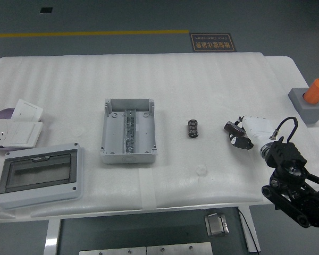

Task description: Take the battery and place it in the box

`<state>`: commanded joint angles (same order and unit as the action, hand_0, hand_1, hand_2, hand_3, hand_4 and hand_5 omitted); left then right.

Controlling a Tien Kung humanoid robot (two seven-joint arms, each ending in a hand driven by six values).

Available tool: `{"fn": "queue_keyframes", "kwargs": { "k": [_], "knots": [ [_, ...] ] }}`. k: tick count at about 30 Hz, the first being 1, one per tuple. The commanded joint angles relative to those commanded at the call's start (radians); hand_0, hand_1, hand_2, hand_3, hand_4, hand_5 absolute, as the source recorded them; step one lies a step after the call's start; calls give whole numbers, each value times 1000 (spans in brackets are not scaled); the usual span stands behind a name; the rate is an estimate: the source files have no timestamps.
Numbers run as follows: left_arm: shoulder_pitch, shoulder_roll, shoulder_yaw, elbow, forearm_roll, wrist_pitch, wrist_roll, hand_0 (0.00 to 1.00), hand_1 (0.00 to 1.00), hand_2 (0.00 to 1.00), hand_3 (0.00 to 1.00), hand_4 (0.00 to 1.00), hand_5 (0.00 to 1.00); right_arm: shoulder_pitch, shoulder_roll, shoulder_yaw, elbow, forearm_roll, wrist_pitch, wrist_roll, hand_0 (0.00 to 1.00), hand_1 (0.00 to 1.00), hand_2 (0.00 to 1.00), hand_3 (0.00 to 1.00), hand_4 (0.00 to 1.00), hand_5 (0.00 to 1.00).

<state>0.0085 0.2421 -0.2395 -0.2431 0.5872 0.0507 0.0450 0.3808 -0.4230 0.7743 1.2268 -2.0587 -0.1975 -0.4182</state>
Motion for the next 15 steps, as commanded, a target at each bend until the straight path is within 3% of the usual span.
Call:
{"fn": "queue_keyframes", "kwargs": {
  "k": [9,15],
  "knots": [
    [1,-1,6,2,-7,4,-2,632,654,515,595,550,458,32,-3,-5,147,-5,-8,-6,627,565,388,666,199,145],
    [3,1,25,4,-19,4,-1,632,654,515,595,543,466,119,56,-75,195,50,-40,10,629,568,387,664,210,160]
  ]
}}
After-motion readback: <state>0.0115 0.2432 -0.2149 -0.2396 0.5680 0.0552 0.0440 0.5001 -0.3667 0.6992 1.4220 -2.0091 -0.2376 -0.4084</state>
